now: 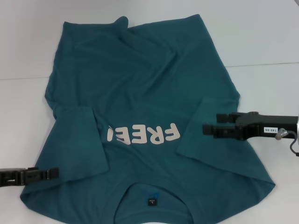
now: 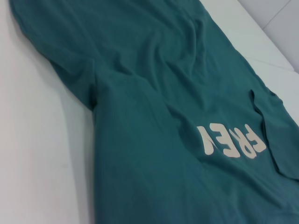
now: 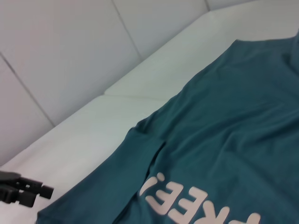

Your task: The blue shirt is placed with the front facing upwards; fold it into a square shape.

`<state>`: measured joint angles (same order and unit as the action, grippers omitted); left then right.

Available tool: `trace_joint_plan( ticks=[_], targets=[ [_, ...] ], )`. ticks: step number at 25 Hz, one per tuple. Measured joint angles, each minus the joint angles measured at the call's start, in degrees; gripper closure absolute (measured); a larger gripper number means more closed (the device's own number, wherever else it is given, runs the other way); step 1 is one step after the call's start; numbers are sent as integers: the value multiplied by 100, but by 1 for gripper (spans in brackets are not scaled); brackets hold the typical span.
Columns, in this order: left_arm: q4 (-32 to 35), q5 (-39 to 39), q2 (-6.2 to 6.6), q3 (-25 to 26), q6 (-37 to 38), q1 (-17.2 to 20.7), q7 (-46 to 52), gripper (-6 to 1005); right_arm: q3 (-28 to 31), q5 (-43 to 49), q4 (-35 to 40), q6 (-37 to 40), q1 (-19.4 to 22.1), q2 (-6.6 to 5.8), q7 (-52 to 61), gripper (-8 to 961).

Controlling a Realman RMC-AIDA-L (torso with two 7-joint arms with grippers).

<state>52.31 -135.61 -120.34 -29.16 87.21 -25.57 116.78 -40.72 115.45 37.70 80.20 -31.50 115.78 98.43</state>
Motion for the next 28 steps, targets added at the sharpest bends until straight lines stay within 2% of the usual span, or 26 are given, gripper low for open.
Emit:
trace_joint_plan(
  ticks=[16,28],
  targets=[
    [88,-337,20,198,-172,77,149,111,39,38,0,-217,-34,58,53,39],
    [-41,-413,2,155,-240,88,109,111,55,23,0,-212,-41,66,60,39]
  ],
)
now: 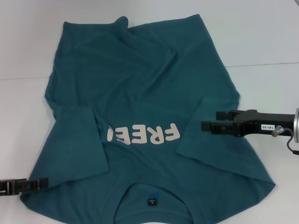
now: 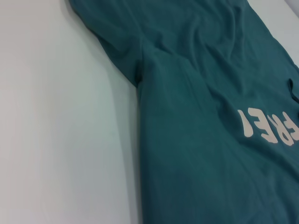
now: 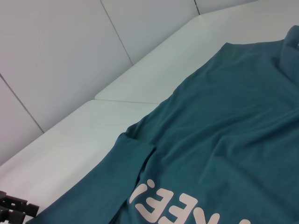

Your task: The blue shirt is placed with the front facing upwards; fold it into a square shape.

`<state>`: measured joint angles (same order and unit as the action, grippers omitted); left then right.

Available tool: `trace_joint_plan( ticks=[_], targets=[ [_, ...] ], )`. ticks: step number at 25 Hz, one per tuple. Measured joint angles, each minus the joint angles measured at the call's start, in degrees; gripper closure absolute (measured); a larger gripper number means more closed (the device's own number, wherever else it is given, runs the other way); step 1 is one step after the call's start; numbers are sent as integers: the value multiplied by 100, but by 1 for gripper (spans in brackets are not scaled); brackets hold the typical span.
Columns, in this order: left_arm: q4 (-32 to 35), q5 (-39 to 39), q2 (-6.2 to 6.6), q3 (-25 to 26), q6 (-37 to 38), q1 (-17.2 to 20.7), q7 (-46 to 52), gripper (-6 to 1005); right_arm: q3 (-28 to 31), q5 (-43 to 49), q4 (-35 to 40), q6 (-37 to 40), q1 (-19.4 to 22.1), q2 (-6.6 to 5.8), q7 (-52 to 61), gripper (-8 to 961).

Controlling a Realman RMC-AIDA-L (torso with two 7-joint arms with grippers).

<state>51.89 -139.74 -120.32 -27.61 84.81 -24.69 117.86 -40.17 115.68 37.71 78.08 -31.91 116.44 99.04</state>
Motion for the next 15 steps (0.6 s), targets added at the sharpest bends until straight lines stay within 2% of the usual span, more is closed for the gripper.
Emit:
trace_joint_plan(
  ticks=[15],
  targets=[
    [-13,-96,-44,-153,192,-64,-17,111,1,-3,-8,-4,1,0,5,39]
  ],
)
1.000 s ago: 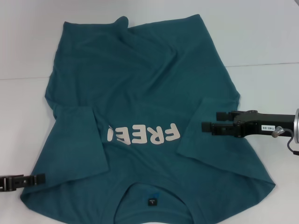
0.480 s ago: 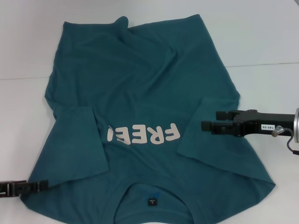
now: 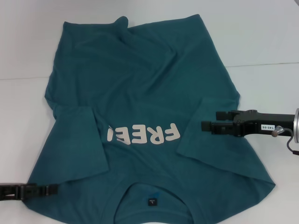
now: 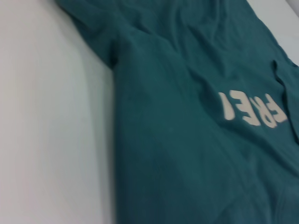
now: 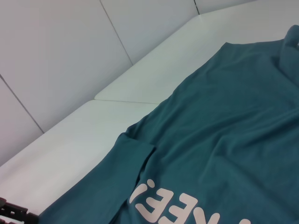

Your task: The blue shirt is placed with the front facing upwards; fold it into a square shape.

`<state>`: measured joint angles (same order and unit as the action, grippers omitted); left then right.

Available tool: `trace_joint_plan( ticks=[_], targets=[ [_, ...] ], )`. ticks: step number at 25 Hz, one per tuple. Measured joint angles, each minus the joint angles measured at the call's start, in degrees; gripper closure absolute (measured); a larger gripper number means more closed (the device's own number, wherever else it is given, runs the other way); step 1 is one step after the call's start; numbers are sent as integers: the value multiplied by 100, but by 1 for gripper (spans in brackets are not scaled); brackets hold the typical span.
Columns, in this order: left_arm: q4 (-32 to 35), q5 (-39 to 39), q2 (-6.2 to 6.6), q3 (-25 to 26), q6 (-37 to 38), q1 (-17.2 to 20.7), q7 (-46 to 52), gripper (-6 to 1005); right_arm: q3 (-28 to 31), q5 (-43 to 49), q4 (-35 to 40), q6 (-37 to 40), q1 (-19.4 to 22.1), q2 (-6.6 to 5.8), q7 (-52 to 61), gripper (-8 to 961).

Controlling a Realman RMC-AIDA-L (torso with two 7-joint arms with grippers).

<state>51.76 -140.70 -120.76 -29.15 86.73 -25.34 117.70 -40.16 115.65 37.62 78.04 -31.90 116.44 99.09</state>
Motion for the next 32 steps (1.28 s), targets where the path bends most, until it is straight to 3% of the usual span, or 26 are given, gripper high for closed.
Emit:
trace_joint_plan(
  ticks=[12,32],
  targets=[
    [119,25,21,-9,80,-63,40,112,-1,1,-50,-17,0,0,5,38],
    [-71,-18,-10,98,-456,-36,6,112,0,1,-71,-28,0,0,59,38]
  ],
)
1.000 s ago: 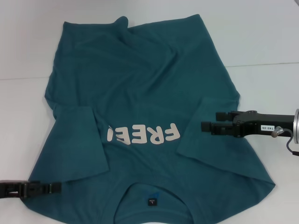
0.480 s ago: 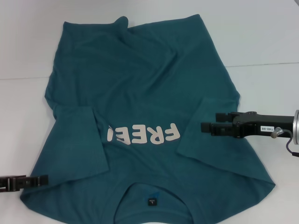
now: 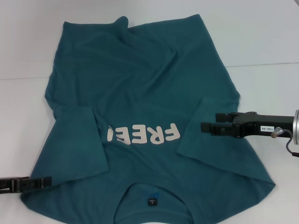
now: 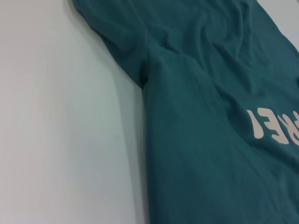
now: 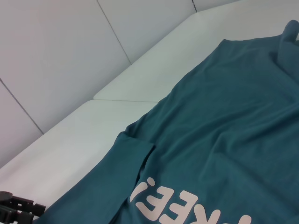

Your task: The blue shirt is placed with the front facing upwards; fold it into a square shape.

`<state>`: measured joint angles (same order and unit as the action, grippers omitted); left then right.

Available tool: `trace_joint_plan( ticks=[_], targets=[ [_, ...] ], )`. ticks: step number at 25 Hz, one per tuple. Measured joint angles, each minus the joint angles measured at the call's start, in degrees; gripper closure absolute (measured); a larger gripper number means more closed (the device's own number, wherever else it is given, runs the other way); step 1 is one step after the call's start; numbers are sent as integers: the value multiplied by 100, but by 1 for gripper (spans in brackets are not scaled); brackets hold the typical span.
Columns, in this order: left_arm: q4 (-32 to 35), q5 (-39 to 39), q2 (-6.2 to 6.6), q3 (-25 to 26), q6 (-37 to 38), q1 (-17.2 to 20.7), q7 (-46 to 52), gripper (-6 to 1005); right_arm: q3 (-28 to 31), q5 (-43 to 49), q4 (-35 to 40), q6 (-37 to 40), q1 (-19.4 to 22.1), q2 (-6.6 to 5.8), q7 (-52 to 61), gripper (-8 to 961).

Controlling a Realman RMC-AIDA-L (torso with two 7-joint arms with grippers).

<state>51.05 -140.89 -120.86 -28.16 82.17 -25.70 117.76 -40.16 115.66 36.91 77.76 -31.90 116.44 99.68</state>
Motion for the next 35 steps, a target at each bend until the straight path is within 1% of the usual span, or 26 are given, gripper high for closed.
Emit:
trace_joint_plan(
  ticks=[13,23,29,35],
  targets=[
    [-17,43,2,-62,496,-92,-92,113,0,-4,0,1,0,-18,7,38],
    [-111,128,-25,-314,651,-210,-97,113,0,-9,0,-7,0,-5,8,38],
    [50,112,1,-260,637,-113,-80,113,8,-9,0,-32,0,0,8,39],
    [173,51,32,-66,659,34,-44,113,9,-9,0,-51,0,0,8,39]
  ],
)
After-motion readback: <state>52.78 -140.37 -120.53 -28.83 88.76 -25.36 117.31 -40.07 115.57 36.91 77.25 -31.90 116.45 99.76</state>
